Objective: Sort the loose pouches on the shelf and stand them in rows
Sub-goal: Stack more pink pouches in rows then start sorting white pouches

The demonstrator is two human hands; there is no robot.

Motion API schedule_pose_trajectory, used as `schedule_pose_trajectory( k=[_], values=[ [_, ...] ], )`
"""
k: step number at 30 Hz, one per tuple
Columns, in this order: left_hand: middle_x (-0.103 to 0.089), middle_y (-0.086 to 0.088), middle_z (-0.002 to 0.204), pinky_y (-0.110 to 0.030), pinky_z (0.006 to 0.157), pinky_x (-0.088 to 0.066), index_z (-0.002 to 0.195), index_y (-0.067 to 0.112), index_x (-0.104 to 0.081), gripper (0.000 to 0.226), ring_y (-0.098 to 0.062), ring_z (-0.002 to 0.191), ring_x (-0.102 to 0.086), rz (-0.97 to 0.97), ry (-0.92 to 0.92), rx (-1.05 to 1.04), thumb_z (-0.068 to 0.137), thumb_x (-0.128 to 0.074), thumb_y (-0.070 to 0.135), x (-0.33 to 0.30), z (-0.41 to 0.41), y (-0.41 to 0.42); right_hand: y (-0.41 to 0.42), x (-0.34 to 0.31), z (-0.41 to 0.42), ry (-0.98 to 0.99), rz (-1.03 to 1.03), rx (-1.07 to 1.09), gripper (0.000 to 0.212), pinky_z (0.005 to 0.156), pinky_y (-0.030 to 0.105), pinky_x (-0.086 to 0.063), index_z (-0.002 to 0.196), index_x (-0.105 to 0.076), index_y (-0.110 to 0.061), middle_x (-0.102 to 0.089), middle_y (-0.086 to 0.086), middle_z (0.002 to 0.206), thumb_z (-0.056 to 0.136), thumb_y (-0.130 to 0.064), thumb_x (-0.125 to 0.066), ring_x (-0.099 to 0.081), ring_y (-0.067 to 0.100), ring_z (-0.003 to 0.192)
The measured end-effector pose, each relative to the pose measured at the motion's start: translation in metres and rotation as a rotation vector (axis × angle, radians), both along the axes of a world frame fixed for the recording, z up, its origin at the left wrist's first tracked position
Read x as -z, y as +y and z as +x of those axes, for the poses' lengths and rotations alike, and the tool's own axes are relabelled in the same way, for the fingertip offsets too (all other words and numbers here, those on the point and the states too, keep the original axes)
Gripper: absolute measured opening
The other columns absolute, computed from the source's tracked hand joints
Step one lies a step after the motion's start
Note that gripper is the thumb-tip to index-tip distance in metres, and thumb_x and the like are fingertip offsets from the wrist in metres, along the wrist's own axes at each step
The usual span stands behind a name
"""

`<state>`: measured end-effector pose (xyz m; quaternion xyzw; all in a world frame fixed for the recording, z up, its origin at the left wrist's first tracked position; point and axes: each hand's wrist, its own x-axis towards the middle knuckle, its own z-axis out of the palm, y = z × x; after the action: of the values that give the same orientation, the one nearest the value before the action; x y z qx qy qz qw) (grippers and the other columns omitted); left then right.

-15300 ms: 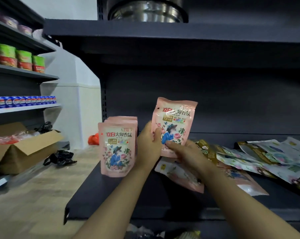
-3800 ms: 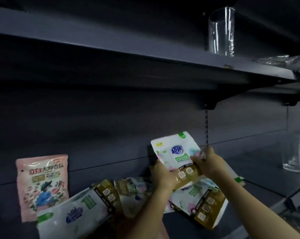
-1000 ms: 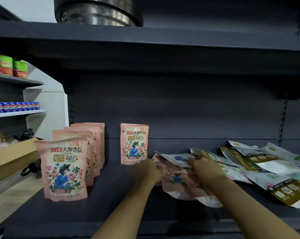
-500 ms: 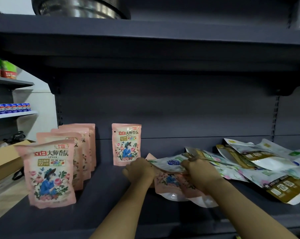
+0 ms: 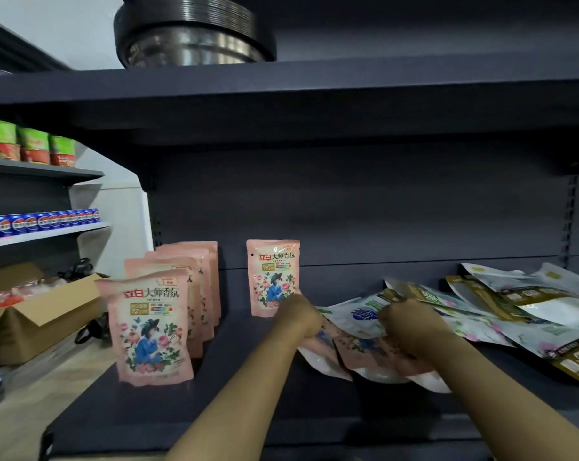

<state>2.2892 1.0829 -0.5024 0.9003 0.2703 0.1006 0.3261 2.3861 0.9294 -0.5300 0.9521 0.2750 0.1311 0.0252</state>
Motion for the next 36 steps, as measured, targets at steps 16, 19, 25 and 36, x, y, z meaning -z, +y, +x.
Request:
schedule_pose_trajectory(
  k=[16,19,25,36],
  values=[
    [-0.065,-0.002,0.112,-0.041,0.089,-0.055,0.100,0.024,-0.054,0.021,-0.019,0.101,-0.065,-0.331,-0.840,0.091,0.092,-0.051,0.004,-0.022,-0.037,0.041,0.066,-0.036,-0.062,1.062,1.073,-0.463,0.054,0.089,0.036,-0.052,0.128,-0.046,-0.026,-0.066,-0.008,0.114,0.080,-0.038,-0.070,-0.064,0.013,0.104],
    [-0.066,0.001,0.112,-0.038,0.087,-0.056,0.103,0.027,-0.052,0.021,-0.014,0.098,-0.066,-0.341,-0.895,0.136,0.094,-0.050,0.009,-0.014,-0.034,0.052,0.091,-0.033,-0.050,0.971,1.087,-0.493,0.039,0.077,0.032,-0.057,0.118,-0.054,-0.023,-0.070,-0.001,0.110,0.083,-0.025,-0.070,-0.069,0.015,0.095],
    [-0.061,0.010,0.124,-0.036,0.097,-0.050,0.138,0.033,-0.034,0.059,-0.008,0.111,-0.059,-0.213,-0.687,0.169,0.089,-0.056,0.010,0.020,-0.013,0.081,0.119,-0.022,-0.032,0.610,0.940,-0.337,0.043,0.082,0.027,-0.044,0.122,-0.043,-0.008,-0.058,0.003,0.119,0.087,-0.024,-0.063,-0.057,0.016,0.103],
    [-0.059,0.004,0.118,-0.027,0.087,-0.055,0.144,0.042,-0.019,0.067,-0.007,0.100,-0.062,-0.040,-0.646,0.010,0.089,-0.048,0.015,0.065,0.034,0.106,0.147,0.013,-0.001,0.503,0.740,-0.147,0.033,0.082,0.025,-0.042,0.121,-0.041,-0.003,-0.055,0.016,0.129,0.093,-0.019,-0.051,-0.056,0.029,0.116]
  ],
)
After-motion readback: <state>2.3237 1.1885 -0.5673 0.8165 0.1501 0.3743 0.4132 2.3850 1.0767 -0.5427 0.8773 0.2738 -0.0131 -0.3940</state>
